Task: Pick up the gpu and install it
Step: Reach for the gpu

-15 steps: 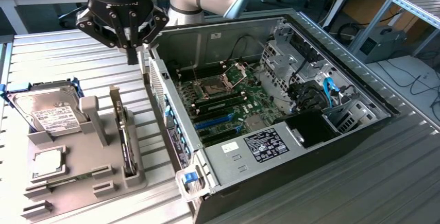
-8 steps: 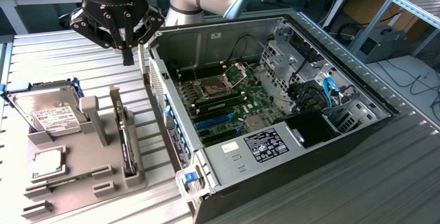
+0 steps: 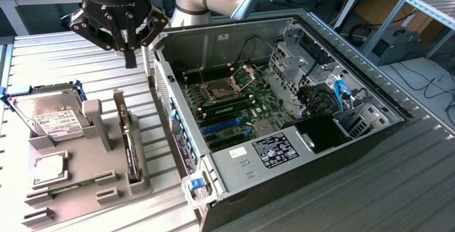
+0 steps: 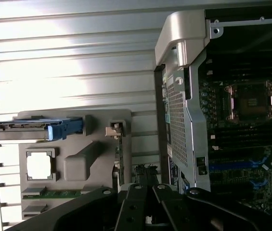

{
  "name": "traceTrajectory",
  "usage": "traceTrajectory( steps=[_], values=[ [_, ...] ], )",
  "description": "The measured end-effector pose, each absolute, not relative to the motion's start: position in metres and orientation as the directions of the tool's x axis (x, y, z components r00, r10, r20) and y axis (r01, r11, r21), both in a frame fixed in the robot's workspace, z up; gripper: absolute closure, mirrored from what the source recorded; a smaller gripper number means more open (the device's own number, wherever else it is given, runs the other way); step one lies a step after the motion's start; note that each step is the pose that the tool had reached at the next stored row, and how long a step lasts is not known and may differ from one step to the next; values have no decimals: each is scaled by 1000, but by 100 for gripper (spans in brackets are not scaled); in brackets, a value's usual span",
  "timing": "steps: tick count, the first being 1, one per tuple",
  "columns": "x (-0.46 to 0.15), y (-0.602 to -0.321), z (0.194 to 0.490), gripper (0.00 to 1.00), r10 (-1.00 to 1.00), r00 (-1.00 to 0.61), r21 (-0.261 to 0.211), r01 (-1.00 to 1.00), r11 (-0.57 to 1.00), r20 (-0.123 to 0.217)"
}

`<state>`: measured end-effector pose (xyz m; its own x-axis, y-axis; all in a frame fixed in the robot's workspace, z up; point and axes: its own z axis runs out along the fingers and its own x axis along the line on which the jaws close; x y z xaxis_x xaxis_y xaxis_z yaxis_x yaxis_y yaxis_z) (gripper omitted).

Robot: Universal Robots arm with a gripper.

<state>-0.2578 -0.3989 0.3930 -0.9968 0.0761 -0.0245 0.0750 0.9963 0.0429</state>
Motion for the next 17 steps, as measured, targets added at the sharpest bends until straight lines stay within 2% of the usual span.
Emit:
traceTrajectory(
  steps=[17],
  values=[
    [-263, -399, 393, 89, 76, -997, 42, 75, 996, -25]
  ],
)
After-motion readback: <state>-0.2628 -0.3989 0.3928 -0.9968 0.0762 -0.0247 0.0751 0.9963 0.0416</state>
